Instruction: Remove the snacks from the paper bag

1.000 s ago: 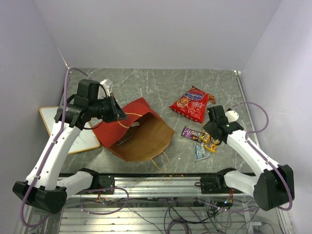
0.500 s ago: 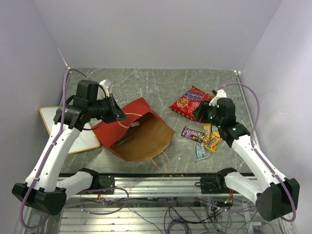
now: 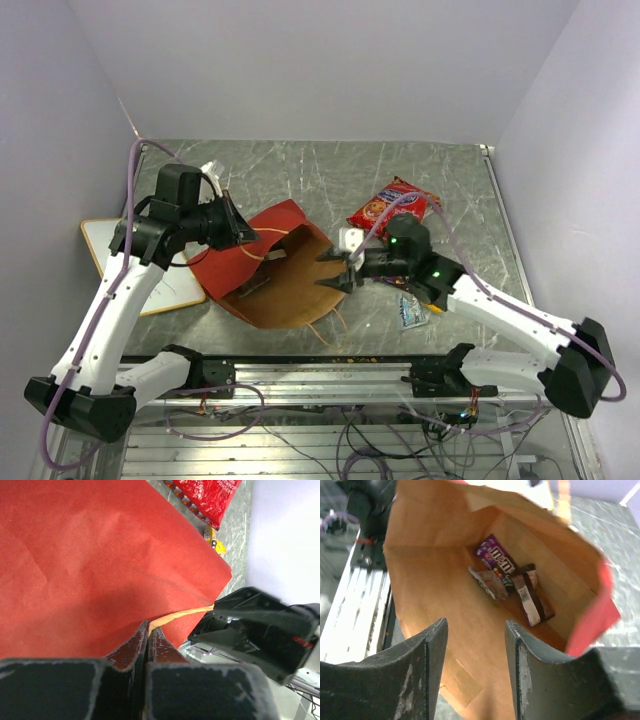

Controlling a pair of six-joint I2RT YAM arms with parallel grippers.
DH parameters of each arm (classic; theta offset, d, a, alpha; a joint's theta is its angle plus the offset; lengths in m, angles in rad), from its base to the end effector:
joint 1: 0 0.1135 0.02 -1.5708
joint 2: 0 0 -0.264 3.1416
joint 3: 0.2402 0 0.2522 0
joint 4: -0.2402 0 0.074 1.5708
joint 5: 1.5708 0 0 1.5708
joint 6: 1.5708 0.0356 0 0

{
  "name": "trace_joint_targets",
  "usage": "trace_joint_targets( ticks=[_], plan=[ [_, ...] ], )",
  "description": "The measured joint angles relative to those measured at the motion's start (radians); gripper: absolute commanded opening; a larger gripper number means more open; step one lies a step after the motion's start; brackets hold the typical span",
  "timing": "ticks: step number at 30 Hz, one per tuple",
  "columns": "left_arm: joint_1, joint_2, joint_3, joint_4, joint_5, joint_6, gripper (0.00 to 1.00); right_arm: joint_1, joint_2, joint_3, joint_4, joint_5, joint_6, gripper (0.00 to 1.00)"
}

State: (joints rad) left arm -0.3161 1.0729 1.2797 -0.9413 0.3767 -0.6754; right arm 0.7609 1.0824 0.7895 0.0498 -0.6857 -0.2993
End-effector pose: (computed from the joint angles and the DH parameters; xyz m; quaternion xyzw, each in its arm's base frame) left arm 0.1868 -0.0749 0.3827 -0.0856 0.8968 -0.3403 0.2695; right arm 0.1630 0.1863 0.3089 -0.5538 0.5353 0.3905 0.5043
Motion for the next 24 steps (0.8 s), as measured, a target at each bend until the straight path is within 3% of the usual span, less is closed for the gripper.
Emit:
trace_joint_targets(
  ticks=[10,24],
  plan=[
    [0.0,-0.06,-0.057,0.111,0.01,-0.018,0.07,0.278,0.307,0.077,0.021,0.125,-0.438,0.52],
    [0.0,-0.088,-0.064,0.19,0.024,-0.047,0.07,0.304,0.653,0.194,0.114,0.335,-0.623,0.55]
  ],
)
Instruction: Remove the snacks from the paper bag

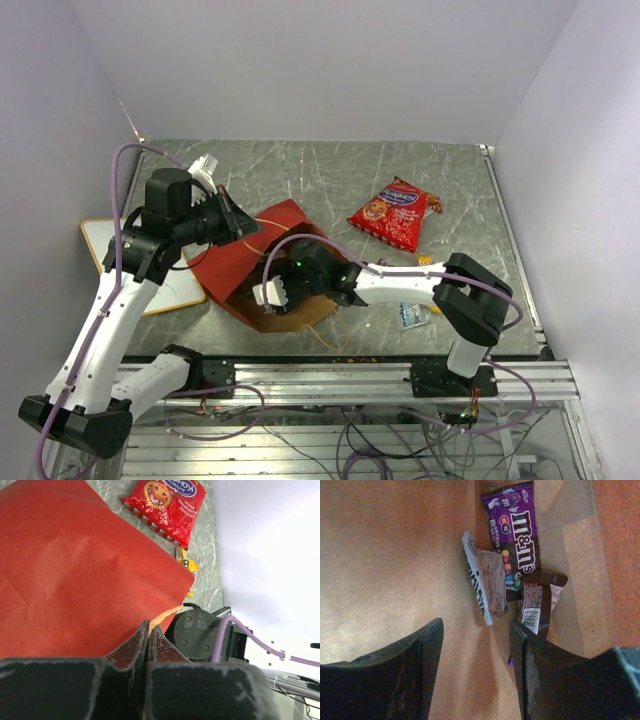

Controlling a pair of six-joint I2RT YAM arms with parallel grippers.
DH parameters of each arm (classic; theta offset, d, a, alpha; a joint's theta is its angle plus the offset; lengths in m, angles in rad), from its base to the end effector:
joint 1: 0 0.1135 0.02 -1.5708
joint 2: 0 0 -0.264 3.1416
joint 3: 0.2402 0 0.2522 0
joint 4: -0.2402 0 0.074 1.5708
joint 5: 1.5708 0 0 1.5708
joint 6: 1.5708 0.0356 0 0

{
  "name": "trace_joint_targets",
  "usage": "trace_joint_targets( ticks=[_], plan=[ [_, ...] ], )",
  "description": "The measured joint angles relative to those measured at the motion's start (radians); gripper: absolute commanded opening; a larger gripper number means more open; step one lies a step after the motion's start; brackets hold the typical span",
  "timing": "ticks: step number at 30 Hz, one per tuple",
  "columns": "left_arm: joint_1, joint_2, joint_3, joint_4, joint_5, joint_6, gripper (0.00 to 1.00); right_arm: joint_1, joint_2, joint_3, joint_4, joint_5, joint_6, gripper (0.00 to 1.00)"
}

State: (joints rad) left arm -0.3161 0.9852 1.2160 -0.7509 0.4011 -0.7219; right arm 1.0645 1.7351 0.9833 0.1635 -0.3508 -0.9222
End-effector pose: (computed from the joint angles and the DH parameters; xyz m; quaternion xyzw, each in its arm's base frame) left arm 0.1777 -0.0727 0.3949 -0.0730 0.8505 -0.3934 0.3413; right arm 0.1699 0.3317 0.1909 -0.7724 0.4050 0.1865 0.4524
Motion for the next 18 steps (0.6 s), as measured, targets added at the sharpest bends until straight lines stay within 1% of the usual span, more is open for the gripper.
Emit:
trace_joint_targets(
  ticks=[8,18],
  plan=[
    [0.0,-0.023,-0.043,0.009,0.005,-0.04,0.07,0.016,0.118,0.082,0.03,0.05,-0.033,0.55],
    [0.0,-0.03,-0.06,0.03,0.015,-0.066,0.07,0.046,0.212,0.162,0.035,0.102,-0.039,0.49]
  ],
)
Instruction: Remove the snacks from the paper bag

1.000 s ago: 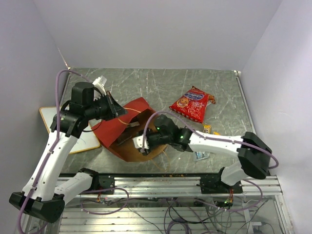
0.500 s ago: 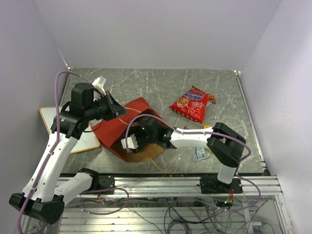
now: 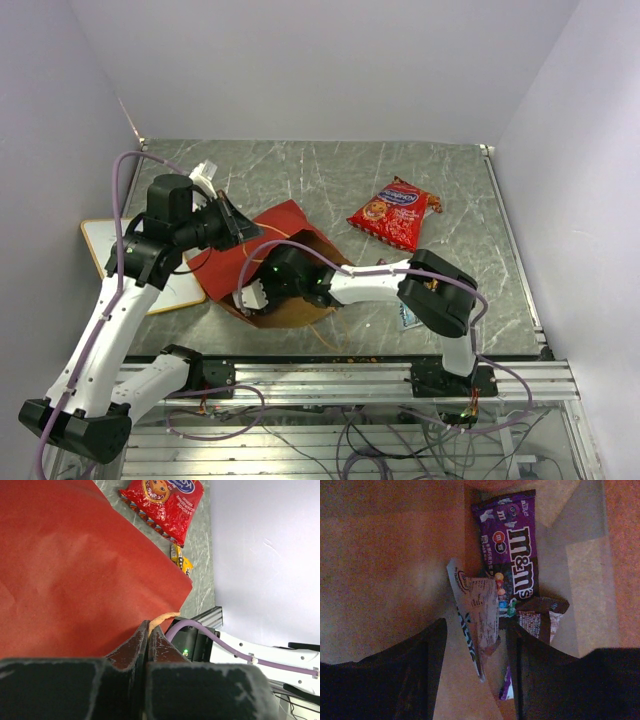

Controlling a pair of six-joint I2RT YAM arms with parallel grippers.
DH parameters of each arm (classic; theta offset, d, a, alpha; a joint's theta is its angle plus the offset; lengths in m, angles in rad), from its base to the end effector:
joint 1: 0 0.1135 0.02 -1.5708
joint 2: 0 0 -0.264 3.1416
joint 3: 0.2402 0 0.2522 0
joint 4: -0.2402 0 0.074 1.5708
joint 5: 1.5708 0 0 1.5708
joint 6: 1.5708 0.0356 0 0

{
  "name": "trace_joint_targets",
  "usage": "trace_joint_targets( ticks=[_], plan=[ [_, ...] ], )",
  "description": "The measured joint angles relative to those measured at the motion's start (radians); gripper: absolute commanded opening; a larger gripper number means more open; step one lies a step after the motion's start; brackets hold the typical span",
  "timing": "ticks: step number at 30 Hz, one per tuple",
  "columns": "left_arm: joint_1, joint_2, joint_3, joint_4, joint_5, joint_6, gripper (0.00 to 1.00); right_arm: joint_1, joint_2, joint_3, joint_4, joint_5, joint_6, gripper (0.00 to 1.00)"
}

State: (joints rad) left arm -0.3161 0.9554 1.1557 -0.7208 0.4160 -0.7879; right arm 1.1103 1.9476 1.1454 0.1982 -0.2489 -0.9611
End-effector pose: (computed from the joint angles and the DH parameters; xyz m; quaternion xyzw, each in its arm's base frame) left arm 0.1744 -0.0722 0.3836 -0.0972 0.8473 -0.4094 0.3240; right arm 0.1787 0.3800 0.1630 -0.7852 0.3984 0.1440 0.4517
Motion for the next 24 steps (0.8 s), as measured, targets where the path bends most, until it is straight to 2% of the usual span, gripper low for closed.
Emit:
trace_joint_targets(
  ticks=[4,9,12,18,24],
  plan=[
    [0.0,-0.002,-0.002,-0.001,0.0,-0.002,0.07,0.012,0.029,0.017,0.005,0.016,0.01,0.41],
    [0.0,-0.02,-0.012,0.0,0.0,-0.007,0.07,0.018,0.051,0.039,0.01,0.043,0.028,0.12],
    [0.0,-0.036,-0.02,-0.001,-0.001,-0.01,0.07,0.019,0.052,0.038,0.023,0.057,0.048,0.0],
    [0.0,-0.066,-0.023,-0.006,-0.009,-0.011,0.07,0.019,0.035,0.0,0.069,0.082,0.092,0.0],
    [0.0,-0.08,-0.029,-0.013,-0.021,-0.014,0.07,0.018,-0.09,-0.116,0.07,0.115,0.135,0.0]
  ],
)
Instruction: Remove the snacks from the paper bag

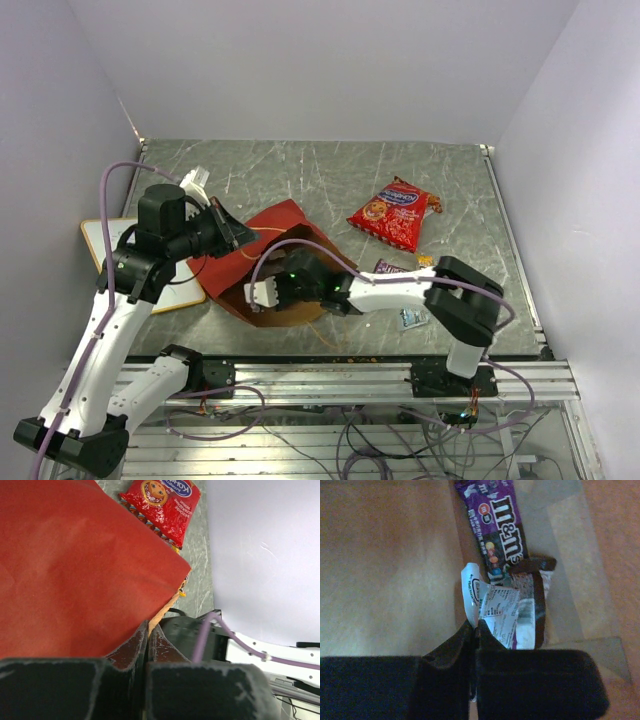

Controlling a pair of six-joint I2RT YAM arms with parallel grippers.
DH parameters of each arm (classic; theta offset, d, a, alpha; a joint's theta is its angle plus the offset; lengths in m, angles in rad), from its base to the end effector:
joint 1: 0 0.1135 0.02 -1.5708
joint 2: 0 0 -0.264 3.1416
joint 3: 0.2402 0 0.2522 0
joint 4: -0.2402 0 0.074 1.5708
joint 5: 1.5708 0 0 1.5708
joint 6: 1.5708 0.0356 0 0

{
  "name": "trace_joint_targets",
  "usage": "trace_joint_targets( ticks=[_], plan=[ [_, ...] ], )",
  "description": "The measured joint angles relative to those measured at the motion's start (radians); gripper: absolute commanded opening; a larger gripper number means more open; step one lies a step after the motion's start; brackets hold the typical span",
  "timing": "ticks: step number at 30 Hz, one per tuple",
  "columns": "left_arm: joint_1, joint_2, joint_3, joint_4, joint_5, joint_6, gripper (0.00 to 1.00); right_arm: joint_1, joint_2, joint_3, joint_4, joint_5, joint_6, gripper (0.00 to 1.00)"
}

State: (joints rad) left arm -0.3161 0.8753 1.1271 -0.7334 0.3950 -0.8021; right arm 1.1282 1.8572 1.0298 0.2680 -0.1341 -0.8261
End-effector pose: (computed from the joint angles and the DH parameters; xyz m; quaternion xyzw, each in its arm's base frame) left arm 0.1553 -0.0652 0.3858 -0.1031 0.8385 -0.4117 0.3416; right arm 0.1658 0.3609 0.1690 -0.7417 0.4614 0.1307 0.4690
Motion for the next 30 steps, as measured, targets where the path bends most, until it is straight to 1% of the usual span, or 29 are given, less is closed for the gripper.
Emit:
trace_joint_targets(
  ticks=[7,13,18,21,24,28,30],
  plan=[
    [0.0,0.0,0.0,-0.006,-0.009,0.0,0.07,-0.005,-0.247,-0.12,-0.036,0.039,0.096,0.0],
    [0.0,0.013,0.0,-0.016,-0.01,0.001,0.07,-0.008,-0.463,-0.195,-0.141,0.063,0.221,0.0],
    [0.0,0.039,0.009,-0.058,-0.026,0.0,0.07,-0.008,-0.632,-0.22,-0.253,0.028,0.371,0.0],
    [0.0,0.053,0.012,-0.074,-0.025,-0.004,0.07,-0.007,-0.703,-0.179,-0.364,0.031,0.515,0.0],
    [0.0,0.067,0.024,-0.085,-0.024,-0.008,0.07,-0.007,-0.743,-0.08,-0.497,0.072,0.661,0.0],
    [0.0,0.072,0.027,-0.087,-0.02,-0.011,0.07,-0.007,-0.771,0.101,-0.662,0.203,0.875,0.0],
    [0.0,0.075,0.027,-0.087,-0.013,-0.011,0.07,-0.007,-0.772,0.196,-0.753,0.303,0.99,0.0]
  ],
)
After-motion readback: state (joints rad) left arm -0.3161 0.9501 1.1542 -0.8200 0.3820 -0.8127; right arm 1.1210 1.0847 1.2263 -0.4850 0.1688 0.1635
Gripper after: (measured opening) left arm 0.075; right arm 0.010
